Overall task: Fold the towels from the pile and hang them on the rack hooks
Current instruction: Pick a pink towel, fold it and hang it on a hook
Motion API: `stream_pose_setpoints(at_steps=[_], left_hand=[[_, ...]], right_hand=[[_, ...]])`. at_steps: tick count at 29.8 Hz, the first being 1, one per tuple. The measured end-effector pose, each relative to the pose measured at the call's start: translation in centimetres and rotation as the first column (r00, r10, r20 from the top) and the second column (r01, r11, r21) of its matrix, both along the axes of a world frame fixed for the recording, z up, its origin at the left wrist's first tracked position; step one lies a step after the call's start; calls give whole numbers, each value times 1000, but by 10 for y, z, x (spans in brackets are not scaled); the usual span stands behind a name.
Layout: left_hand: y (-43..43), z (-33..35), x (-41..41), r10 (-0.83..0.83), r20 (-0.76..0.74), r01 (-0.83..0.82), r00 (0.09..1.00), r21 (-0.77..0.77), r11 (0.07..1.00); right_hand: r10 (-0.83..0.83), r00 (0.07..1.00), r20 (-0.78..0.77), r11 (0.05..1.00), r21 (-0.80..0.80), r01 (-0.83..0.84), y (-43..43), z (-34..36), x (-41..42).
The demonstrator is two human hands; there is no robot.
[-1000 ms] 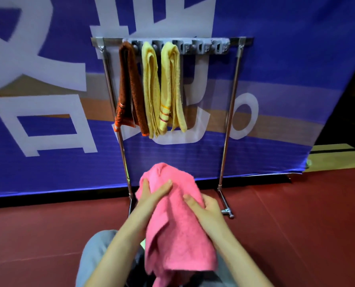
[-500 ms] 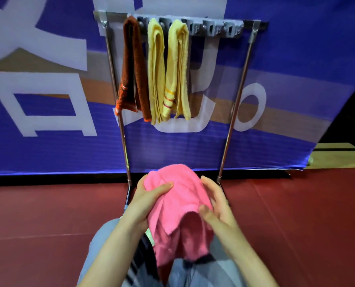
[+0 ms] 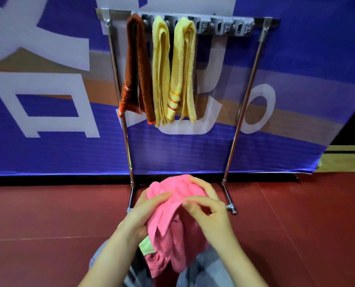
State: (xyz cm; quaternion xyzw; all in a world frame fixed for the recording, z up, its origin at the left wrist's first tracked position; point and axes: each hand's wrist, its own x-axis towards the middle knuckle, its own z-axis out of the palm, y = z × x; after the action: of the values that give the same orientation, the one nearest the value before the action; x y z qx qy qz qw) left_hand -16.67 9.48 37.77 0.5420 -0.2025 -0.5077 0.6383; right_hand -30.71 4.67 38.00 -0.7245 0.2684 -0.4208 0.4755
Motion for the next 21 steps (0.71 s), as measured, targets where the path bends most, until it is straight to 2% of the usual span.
stream_pose_setpoints(at_steps=[3,6,8,10,11,12,14,16,18,21], left_hand=[[2,-5,4,-101,225,73,969,130,989],[5,0,4,-225,422,124,878,254,959],[9,2,4,-267,578,122,771,277,953],[13,15,2,-227,783,19,579,266,964],[13,21,1,-191,843,-2,503,222,975],[13,29,-1,-128,862,27,491,131,991],[12,40,-7,-42,804,128,593,-43,991],[10,40,-10,-9,775,175,631,-131,976],[8,37,-10,54,752,152,656,-202,967],[6,40,-6,121,644,69,755,-262,963]], right_hand=[[-61,998,-11,996,-71,60,-3,4,7],[-21,998,58,1000,5,20,-9,12,12],[-22,996,92,998,57,17,-16,16,15],[-56,992,112,997,61,49,-21,23,18],[-63,991,122,996,68,55,-23,26,20],[-63,991,121,996,73,55,-26,28,21],[-56,994,98,997,60,50,-28,34,24],[-56,994,93,997,65,50,-30,36,25],[-47,993,109,996,75,39,-33,38,25],[-21,994,103,993,120,9,-39,31,20]])
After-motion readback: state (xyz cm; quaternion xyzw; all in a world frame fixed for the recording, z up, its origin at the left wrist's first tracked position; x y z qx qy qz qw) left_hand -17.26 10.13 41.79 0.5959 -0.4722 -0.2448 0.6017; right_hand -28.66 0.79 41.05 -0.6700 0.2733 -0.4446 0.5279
